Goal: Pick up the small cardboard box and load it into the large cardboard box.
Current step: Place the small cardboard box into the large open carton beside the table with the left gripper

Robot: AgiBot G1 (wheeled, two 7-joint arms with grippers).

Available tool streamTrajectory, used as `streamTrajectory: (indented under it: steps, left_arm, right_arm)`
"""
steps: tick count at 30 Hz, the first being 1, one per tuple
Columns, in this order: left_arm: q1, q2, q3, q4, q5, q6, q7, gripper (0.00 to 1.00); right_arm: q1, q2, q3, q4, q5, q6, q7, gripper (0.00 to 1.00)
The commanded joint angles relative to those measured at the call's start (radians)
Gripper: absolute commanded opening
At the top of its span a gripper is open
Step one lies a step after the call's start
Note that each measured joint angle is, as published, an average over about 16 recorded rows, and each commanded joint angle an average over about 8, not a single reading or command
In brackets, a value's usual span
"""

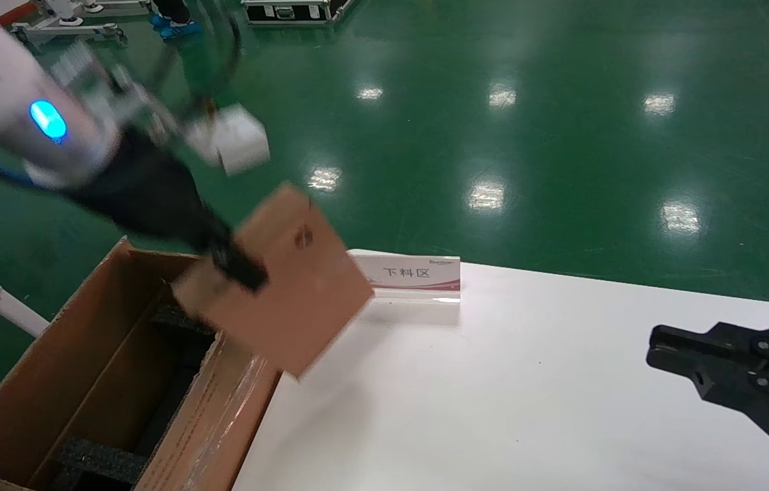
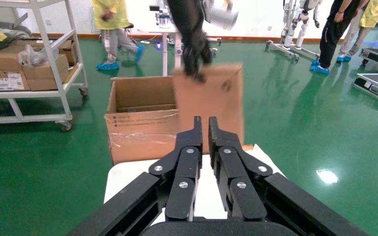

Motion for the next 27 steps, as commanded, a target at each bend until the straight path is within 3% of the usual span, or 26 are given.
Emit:
streamTrajectory:
  steps: [1, 6, 10, 18, 27]
  left_arm:
    - [-0.049, 0.004, -0.016, 0.007, 0.007, 0.013, 0.023, 0.0]
    - [-0.2, 0.031, 0.011, 0.082, 0.037, 0.032, 0.096, 0.0]
    - [-0.313, 0.063, 0.089, 0.149, 0.051, 0.04, 0.148, 0.0]
    - [-0.451, 0.075, 0.375, 0.211, -0.022, 0.047, 0.178, 0.0]
    - [-0.501, 0.022, 0.657, 0.181, -0.098, 0.04, 0.116, 0.0]
  right_arm:
    - [0.0, 0.0, 0.0, 0.0, 0.0, 0.0, 0.0, 0.0]
    - [0.0, 0.0, 0.0, 0.0, 0.0, 0.0, 0.0, 0.0]
    - [0.0, 0.0, -0.001, 0.0, 0.0, 0.0, 0.0, 0.0]
    - [0.0, 0.0, -0.001, 0.0, 0.001, 0.0, -0.001, 0.0]
    - [0.0, 0.001, -0.002, 0.0, 0.001, 0.001, -0.001, 0.0]
